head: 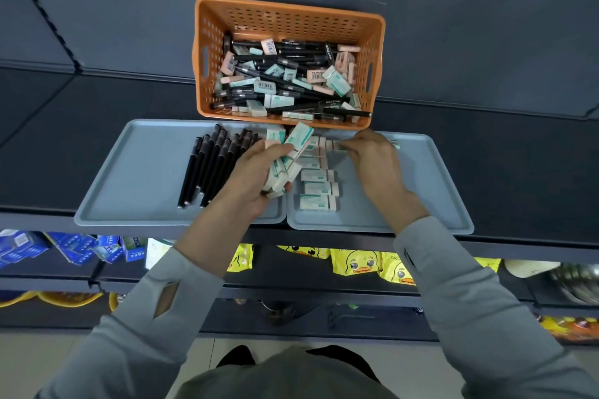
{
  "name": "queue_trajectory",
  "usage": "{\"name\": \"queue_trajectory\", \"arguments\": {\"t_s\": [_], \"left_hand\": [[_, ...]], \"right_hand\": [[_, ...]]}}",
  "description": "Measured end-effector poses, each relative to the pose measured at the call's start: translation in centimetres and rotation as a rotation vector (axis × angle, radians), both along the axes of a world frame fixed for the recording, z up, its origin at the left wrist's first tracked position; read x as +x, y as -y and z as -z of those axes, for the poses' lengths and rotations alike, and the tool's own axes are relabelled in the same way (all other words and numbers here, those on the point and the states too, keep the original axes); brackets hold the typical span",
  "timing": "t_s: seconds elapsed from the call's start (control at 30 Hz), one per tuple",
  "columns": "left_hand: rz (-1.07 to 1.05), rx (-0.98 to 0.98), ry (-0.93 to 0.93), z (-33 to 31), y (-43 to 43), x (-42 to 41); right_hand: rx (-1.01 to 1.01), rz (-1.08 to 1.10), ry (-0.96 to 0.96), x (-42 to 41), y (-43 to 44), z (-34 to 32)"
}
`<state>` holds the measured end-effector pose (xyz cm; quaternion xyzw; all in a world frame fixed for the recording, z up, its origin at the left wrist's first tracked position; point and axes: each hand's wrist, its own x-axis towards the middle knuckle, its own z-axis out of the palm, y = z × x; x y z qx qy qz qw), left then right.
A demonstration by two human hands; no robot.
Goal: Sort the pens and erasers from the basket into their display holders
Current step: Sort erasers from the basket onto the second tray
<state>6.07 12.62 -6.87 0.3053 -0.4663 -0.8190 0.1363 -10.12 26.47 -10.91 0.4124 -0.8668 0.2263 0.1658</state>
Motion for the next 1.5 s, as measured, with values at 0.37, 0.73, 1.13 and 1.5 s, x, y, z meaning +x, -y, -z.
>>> {"name": "queue_trajectory", "arguments": {"t_s": [0.37,0.73,1.13,1.5], "left_hand": [[0.118,-0.063,0.002,-0.6,-0.8,-0.6],[0.257,-0.078,0.053,-0.8,-1.4,-1.4],[0.257,-0.143,0.060,-0.4,-1.6,-2.3],[0.100,-0.087,0.071,-0.4,1.1,-2.4]], "right_hand": [[-0.444,-0.048,0.711,4.5,-0.1,-3.1],[-0.618,-0.148,1.174,4.7,-1.0,-4.6],[-0.758,-0.068,1.285,4.2,-2.4,-5.1],[0.085,0.124,0.425,1.5,-3.8,-2.5]]}}
